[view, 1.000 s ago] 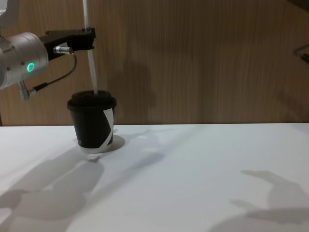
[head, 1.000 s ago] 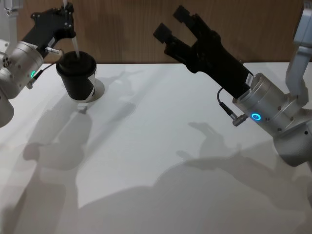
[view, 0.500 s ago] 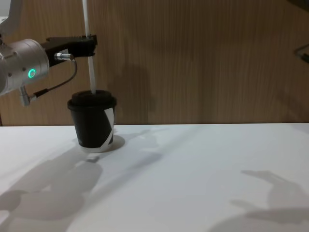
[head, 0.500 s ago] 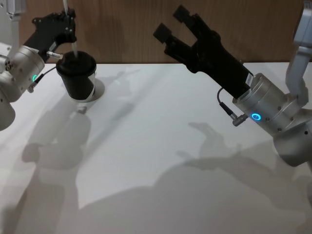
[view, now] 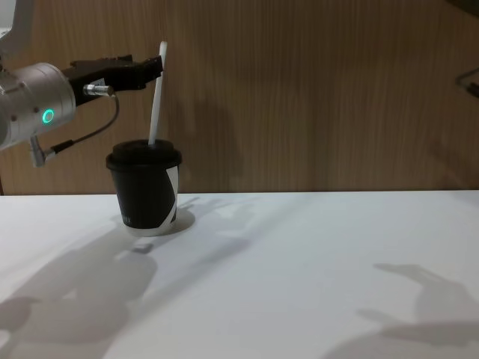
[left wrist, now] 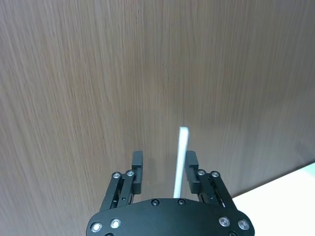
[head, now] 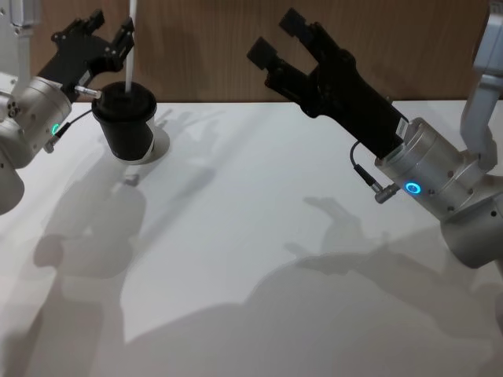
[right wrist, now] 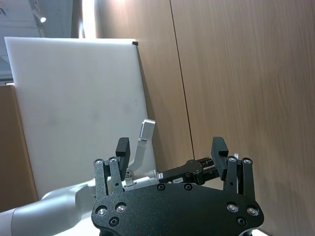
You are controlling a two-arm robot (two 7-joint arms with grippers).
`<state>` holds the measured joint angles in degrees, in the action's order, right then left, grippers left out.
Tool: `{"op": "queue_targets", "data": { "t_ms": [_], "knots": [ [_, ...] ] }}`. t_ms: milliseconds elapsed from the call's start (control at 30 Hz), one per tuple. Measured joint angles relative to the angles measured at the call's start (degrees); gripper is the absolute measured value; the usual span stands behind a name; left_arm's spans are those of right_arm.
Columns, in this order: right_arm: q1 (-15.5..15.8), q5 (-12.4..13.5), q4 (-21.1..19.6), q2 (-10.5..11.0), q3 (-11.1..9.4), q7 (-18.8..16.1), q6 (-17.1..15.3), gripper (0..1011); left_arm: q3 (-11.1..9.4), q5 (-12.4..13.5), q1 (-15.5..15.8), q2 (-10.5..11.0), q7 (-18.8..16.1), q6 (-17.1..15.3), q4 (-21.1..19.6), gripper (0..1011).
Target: Pick up the straw with one hand, pass it to the other hand, and insert it into the cup.
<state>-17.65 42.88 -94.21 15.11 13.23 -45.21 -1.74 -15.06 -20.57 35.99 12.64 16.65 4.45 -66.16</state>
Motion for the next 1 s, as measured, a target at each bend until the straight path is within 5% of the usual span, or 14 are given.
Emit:
{"op": "queue_targets", "data": {
  "t_ms": [533,1000],
  "knots": [
    [0.00,0.00,0.00,0.00,0.00,0.00,0.00,1001,3.17,-1.73,-6.66,2.22,-0.55,-3.37,-10.75,975],
    [0.36,-0.21,-0.18,0.49,0.13,0.16,0.10,1001,4.25,-5.42,-11.83,4.70,2.83,-6.42,-17.07,1003]
  ]
}}
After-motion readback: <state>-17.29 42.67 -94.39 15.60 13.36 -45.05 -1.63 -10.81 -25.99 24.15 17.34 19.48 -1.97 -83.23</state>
